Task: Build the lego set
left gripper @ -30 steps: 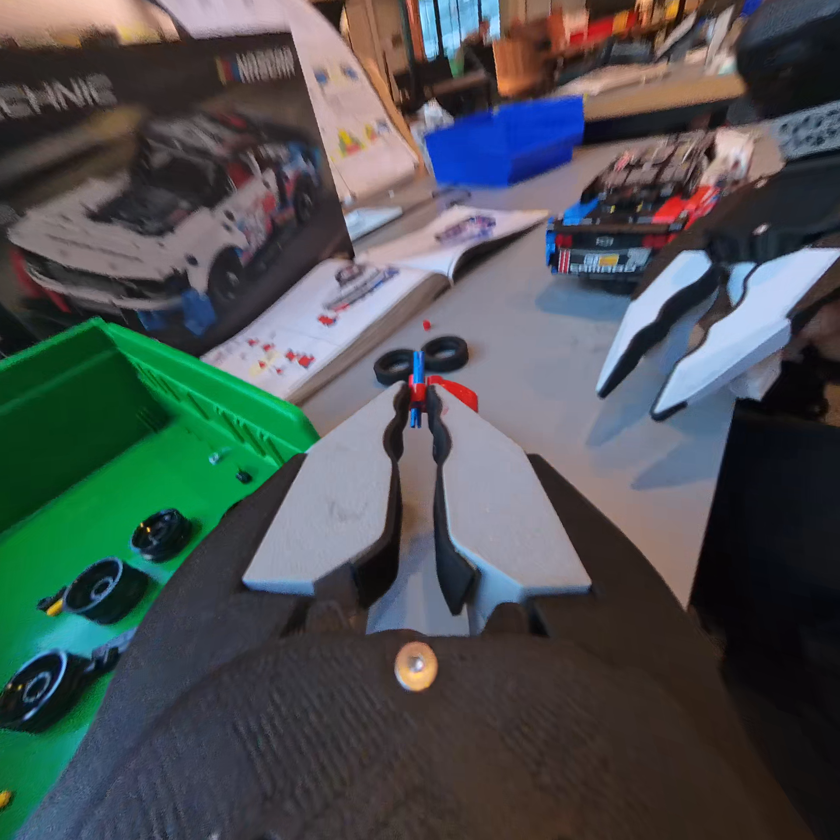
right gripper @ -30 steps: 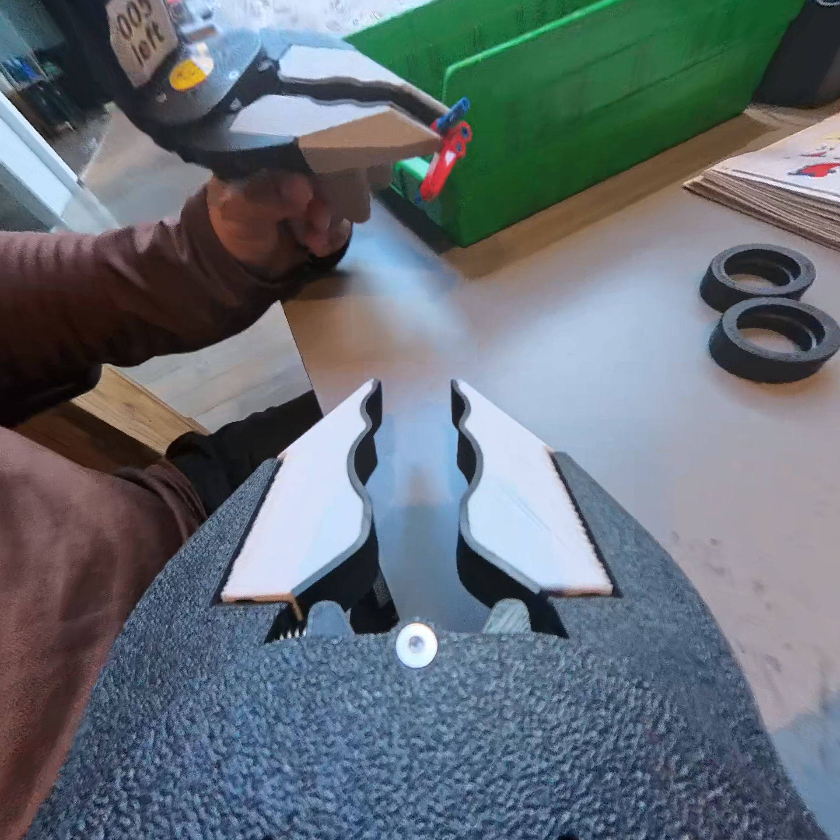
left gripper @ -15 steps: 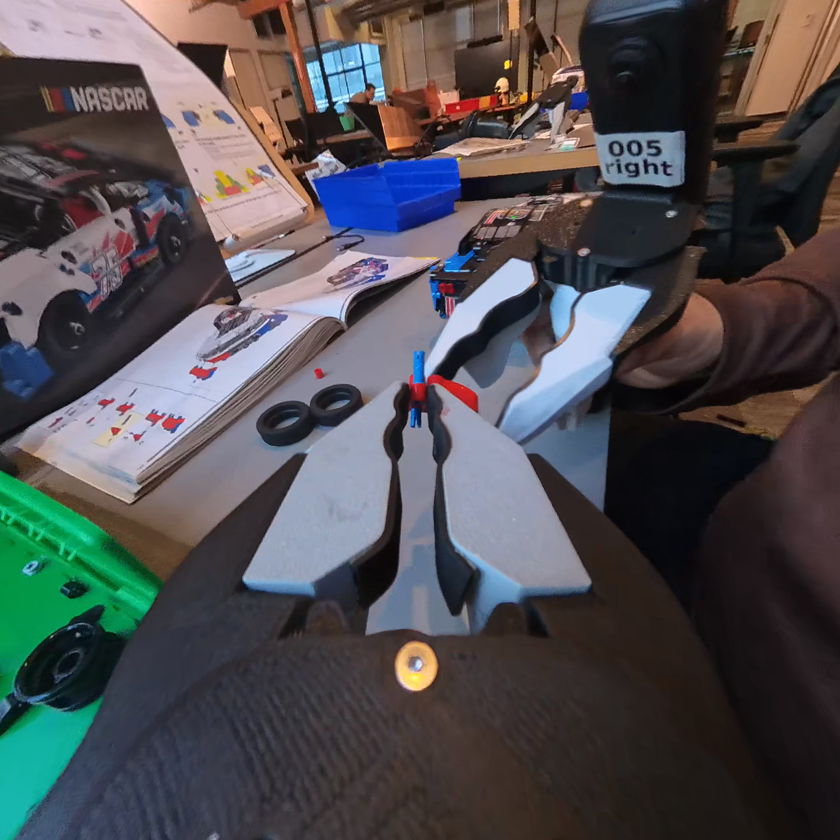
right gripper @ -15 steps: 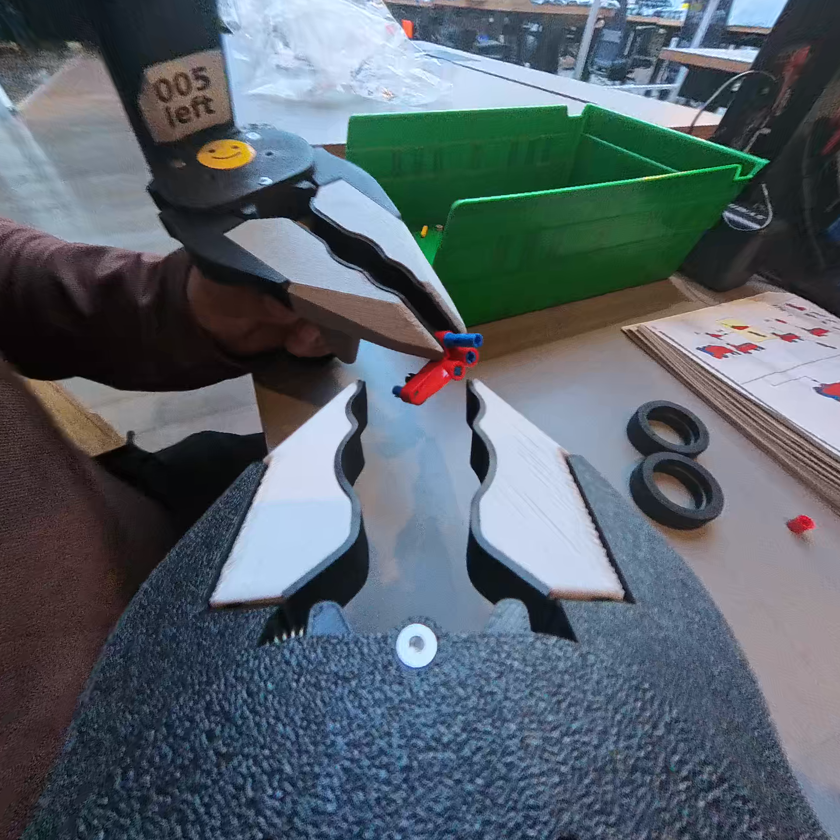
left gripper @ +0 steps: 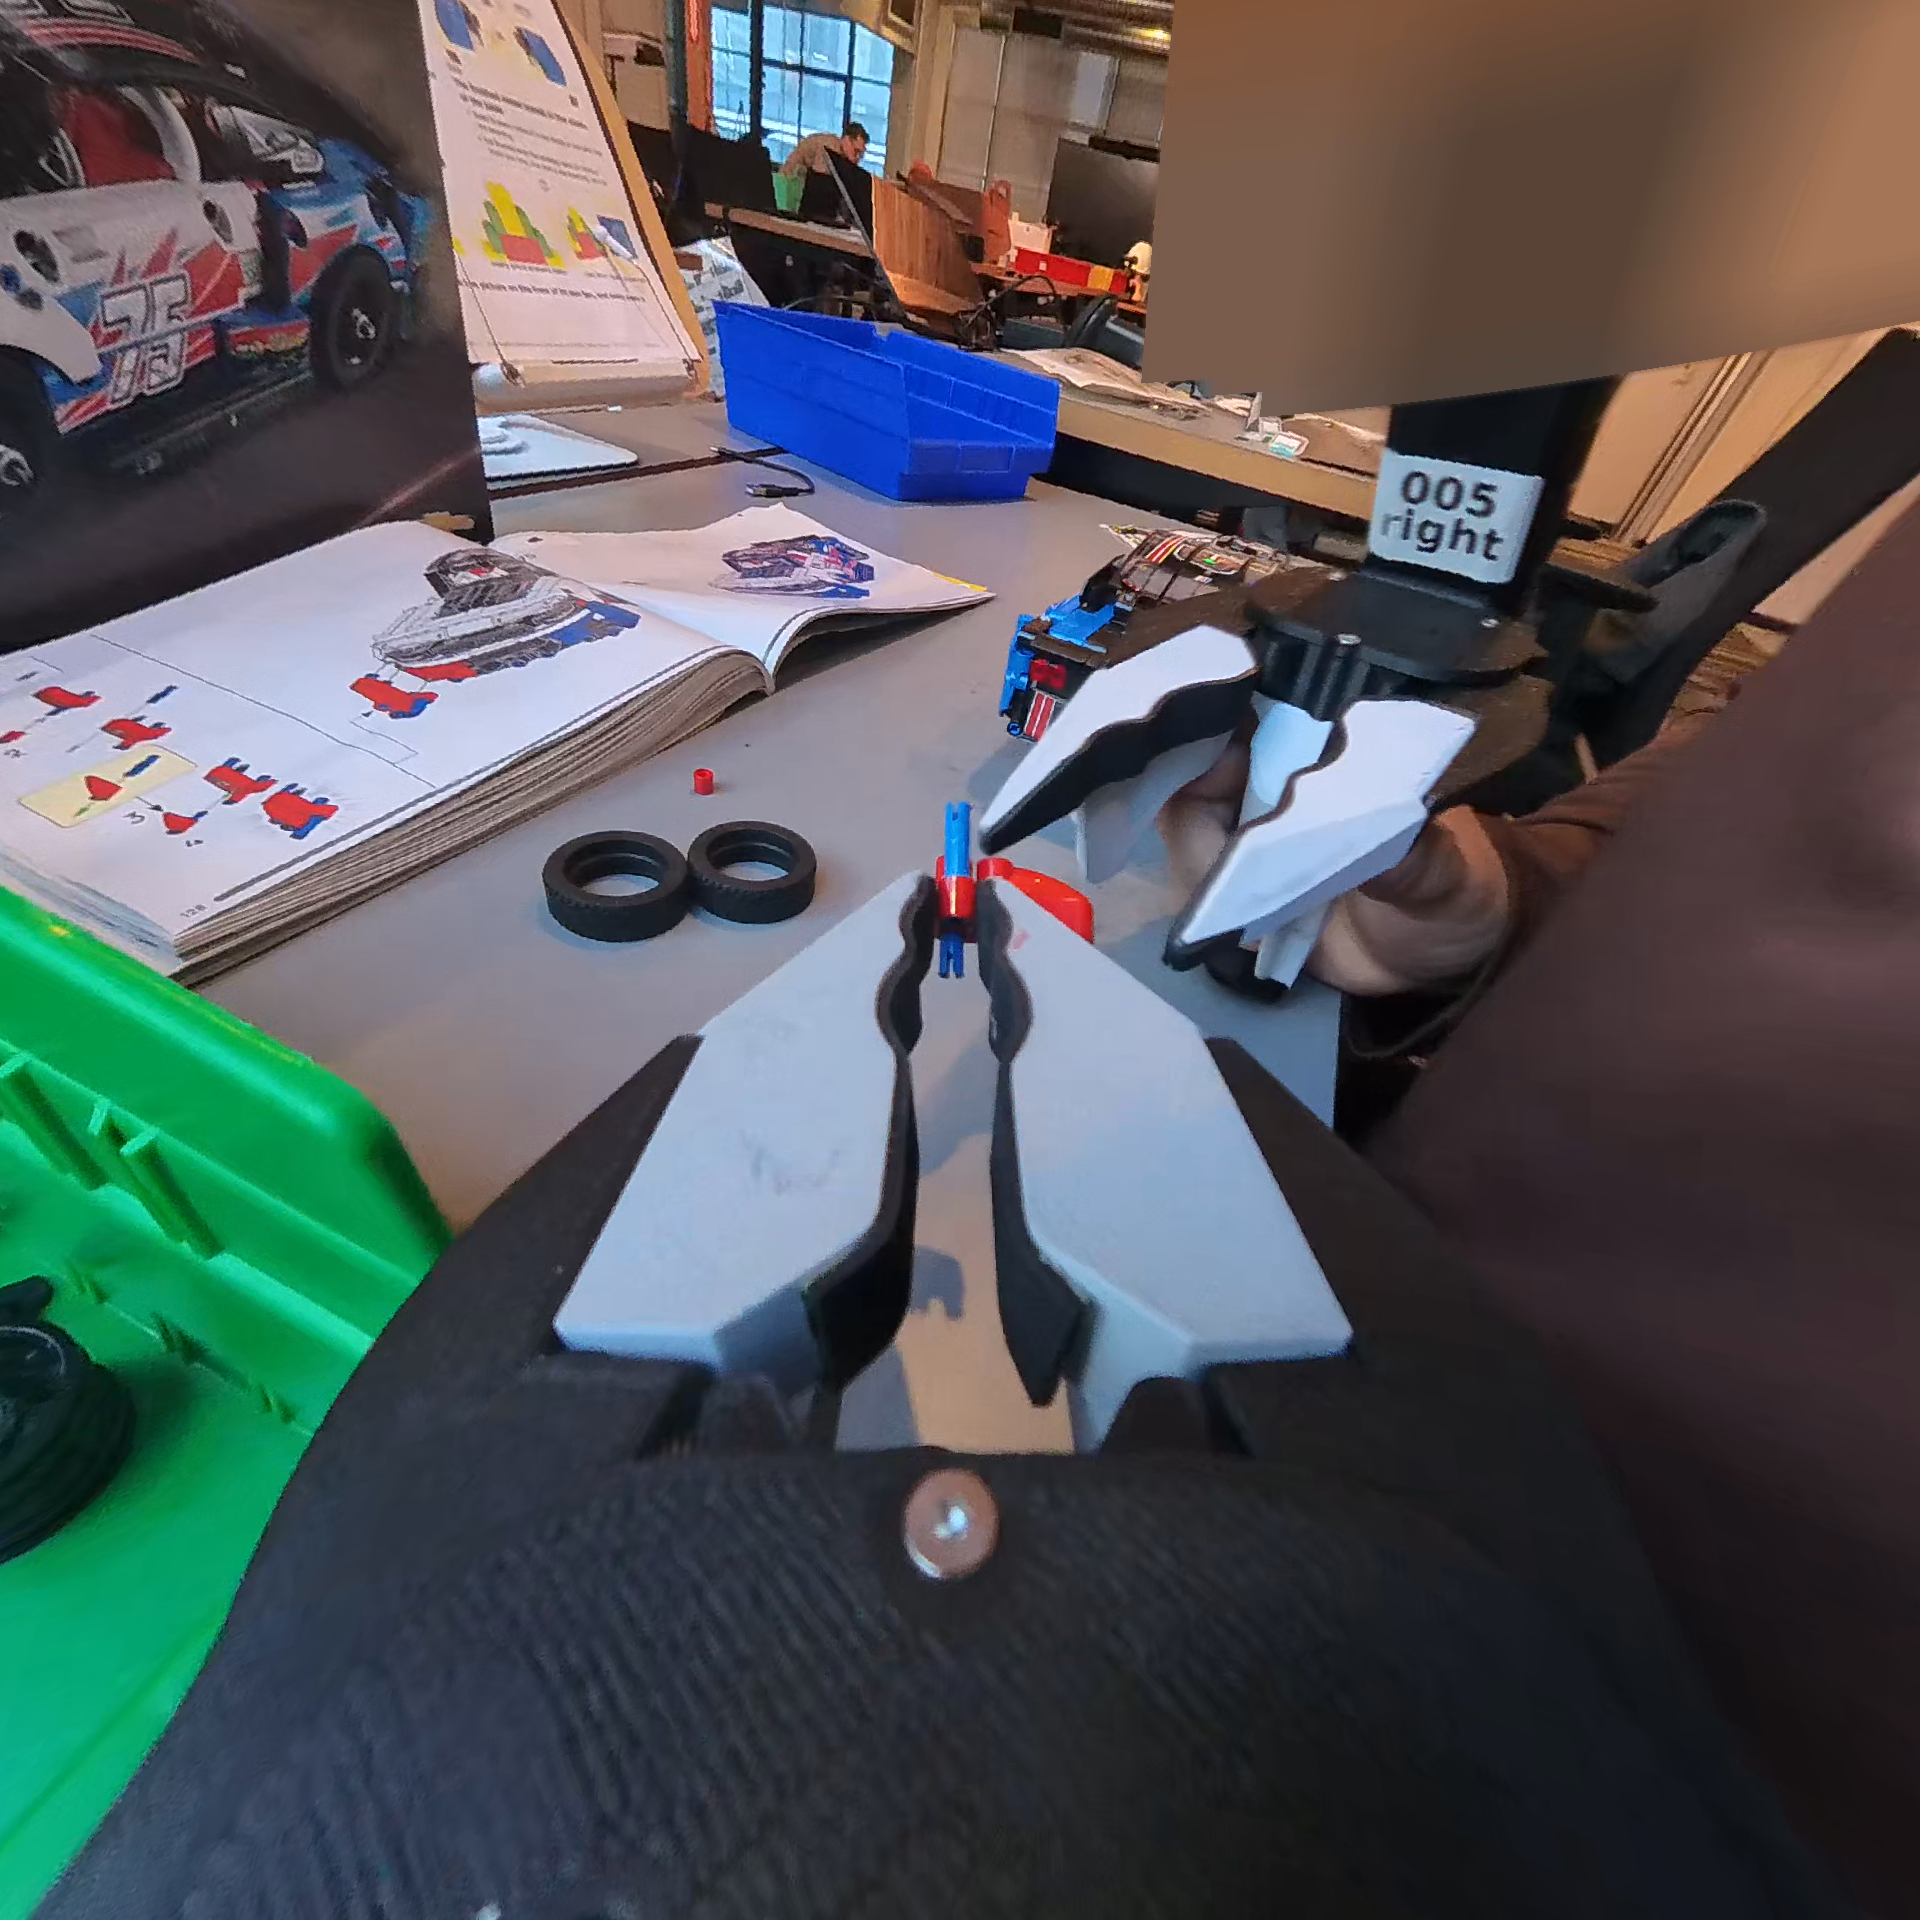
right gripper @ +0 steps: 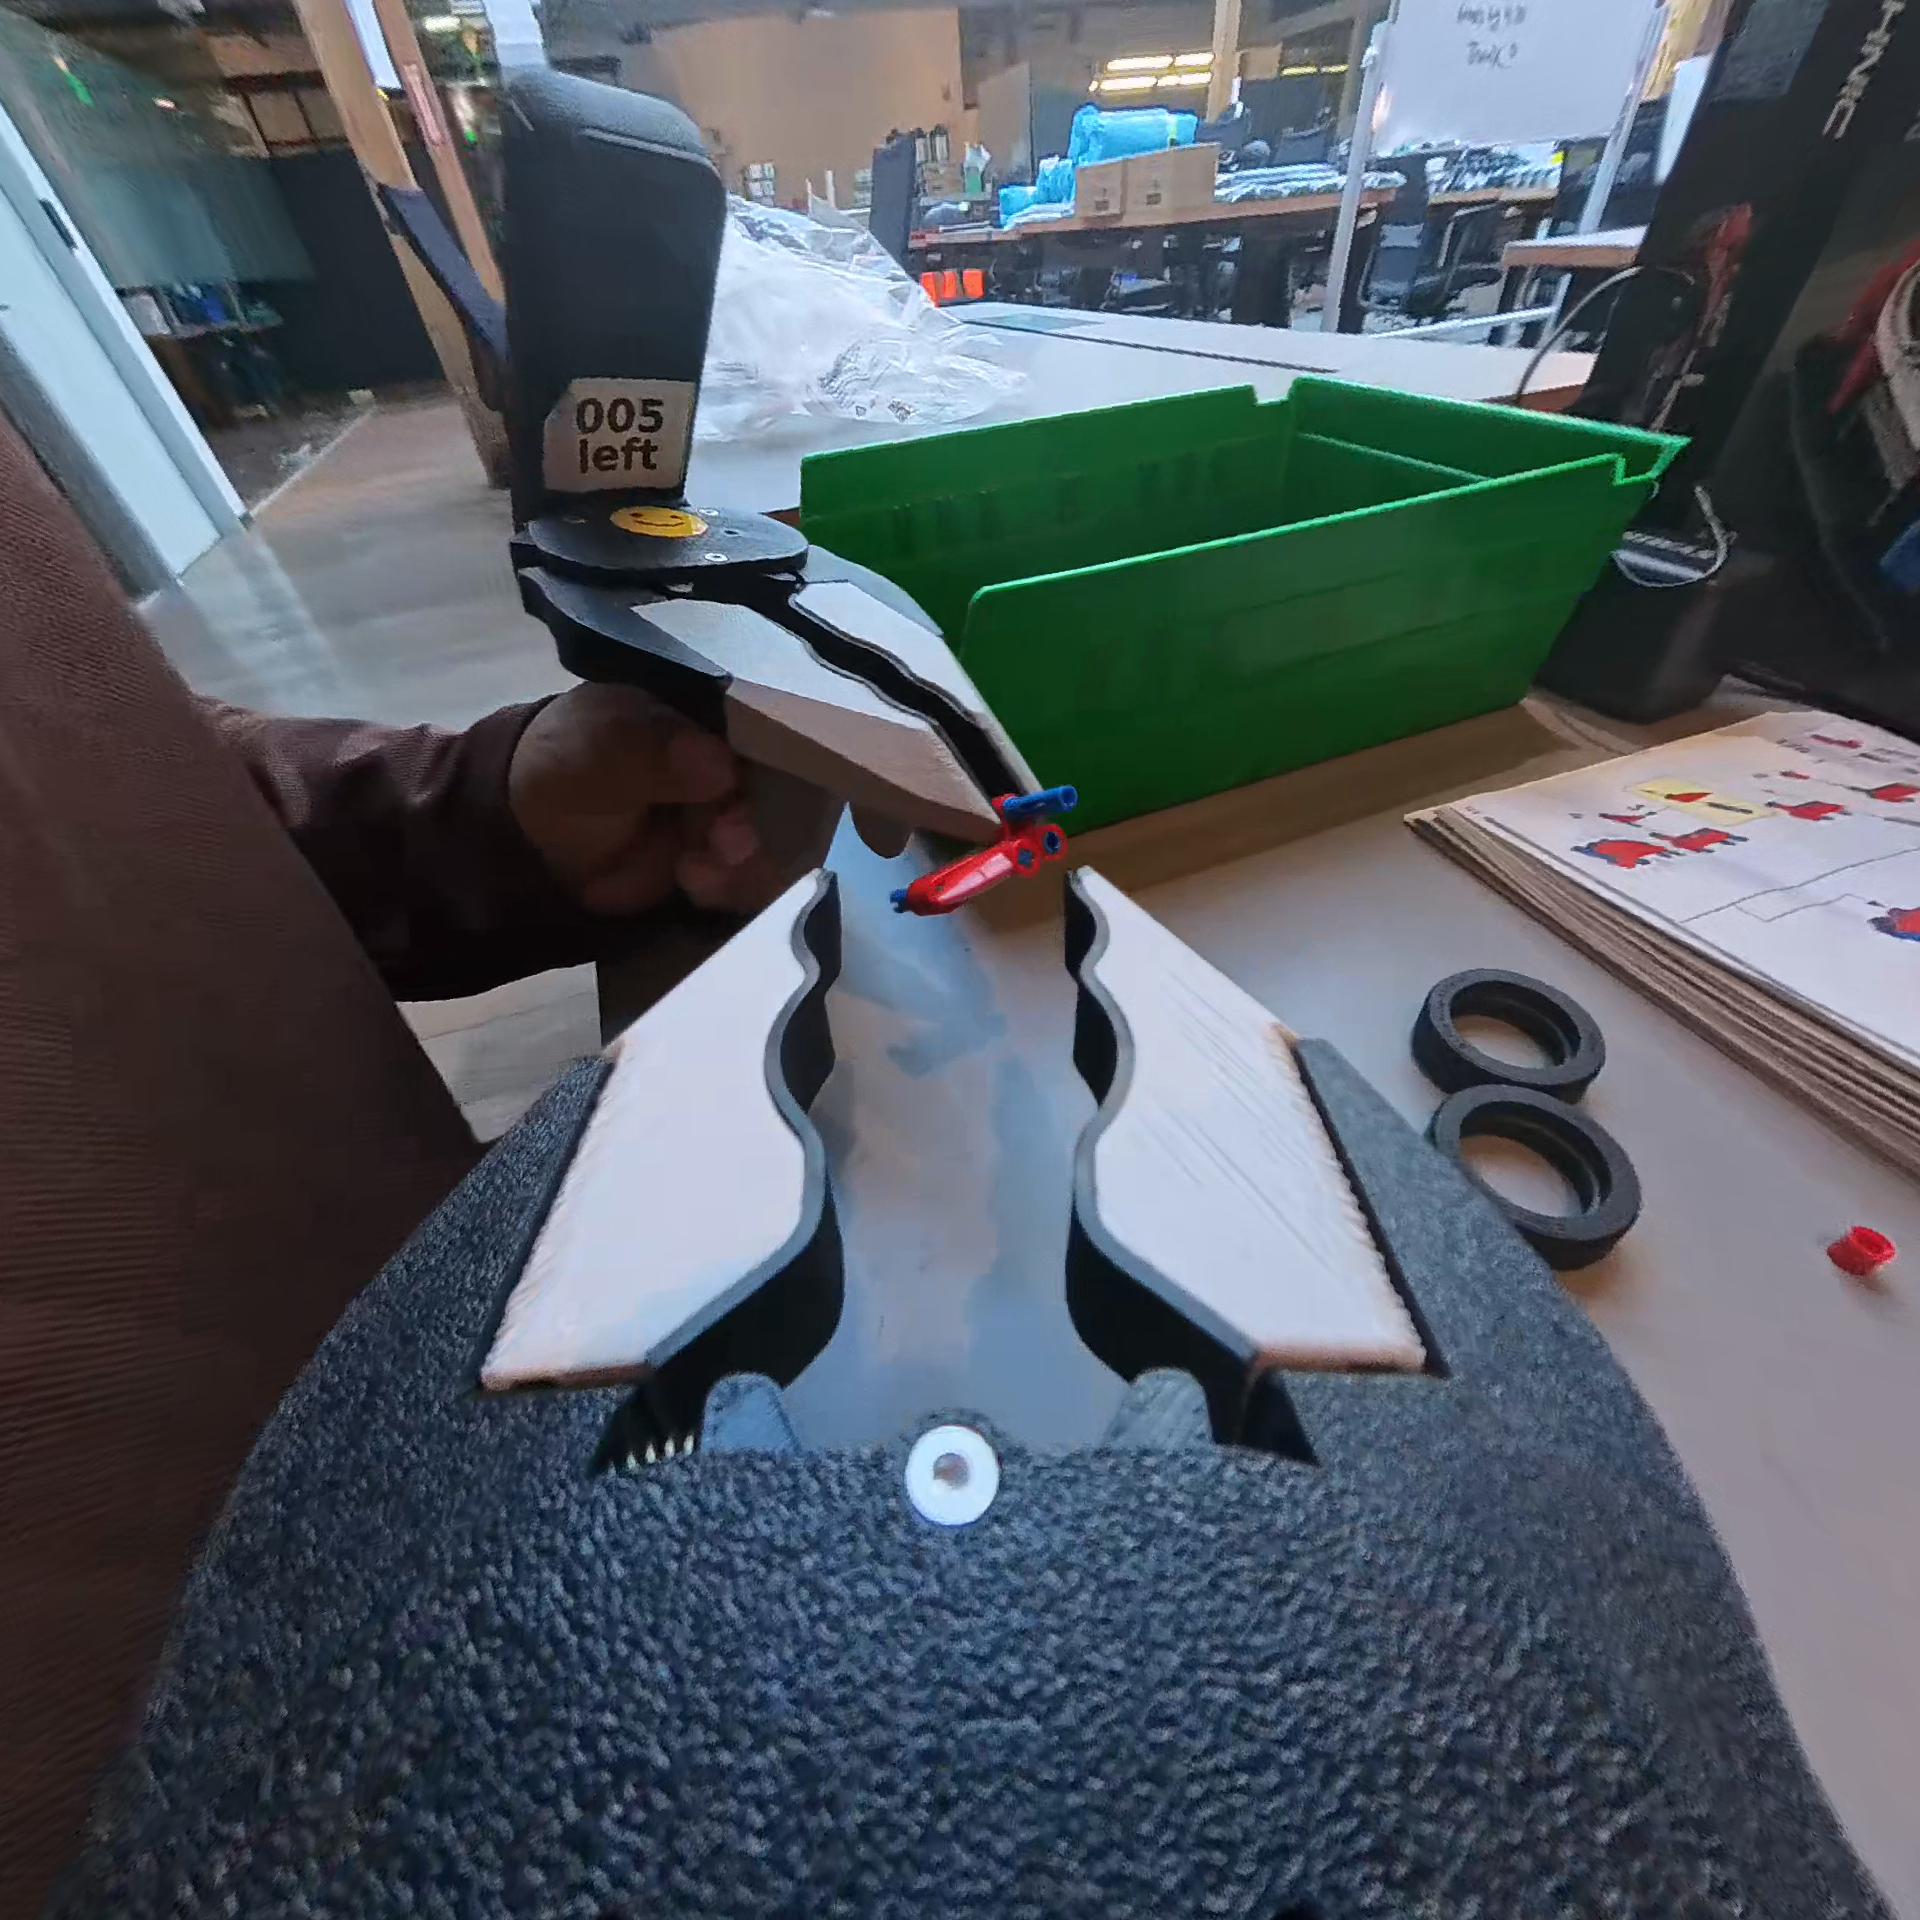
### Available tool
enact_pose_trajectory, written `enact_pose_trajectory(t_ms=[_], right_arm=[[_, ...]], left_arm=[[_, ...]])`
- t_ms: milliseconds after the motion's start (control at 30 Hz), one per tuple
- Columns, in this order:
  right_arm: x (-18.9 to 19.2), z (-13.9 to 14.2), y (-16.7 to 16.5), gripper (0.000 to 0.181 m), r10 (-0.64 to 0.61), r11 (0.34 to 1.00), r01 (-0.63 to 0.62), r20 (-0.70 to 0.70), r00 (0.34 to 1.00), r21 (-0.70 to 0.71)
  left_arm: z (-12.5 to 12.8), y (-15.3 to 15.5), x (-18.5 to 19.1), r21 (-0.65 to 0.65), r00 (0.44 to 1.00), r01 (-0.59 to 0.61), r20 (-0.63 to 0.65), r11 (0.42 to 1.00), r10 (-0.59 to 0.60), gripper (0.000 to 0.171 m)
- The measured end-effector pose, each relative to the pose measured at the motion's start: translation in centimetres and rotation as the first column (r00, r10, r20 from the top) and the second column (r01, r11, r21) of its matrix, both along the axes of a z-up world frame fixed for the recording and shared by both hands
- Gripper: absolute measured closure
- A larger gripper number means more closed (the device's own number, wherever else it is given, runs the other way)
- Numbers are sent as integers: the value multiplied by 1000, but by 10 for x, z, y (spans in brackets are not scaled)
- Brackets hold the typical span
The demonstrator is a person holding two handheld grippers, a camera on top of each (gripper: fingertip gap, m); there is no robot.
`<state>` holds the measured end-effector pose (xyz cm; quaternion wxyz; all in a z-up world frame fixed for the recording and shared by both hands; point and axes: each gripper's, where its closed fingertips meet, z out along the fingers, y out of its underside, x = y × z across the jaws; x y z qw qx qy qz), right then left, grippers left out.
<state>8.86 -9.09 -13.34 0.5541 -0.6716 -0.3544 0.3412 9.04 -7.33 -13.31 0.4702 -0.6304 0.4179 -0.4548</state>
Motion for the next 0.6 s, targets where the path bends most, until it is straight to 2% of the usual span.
enact_pose_trajectory(t_ms=[200,367,600], right_arm=[[-1,6,-18,148,-76,984,65,60,995,166],[-1,-6,-56,148,-53,992,36,137,989,122],[42,-15,-97,150,-87,991,64,204,975,117]], left_arm=[[2,0,-1,-38,999,27,31,999,-26,167],[2,-5,0,-8,999,40,17,999,-40,167],[-7,-16,9,92,995,60,-80,994,-53,167]])
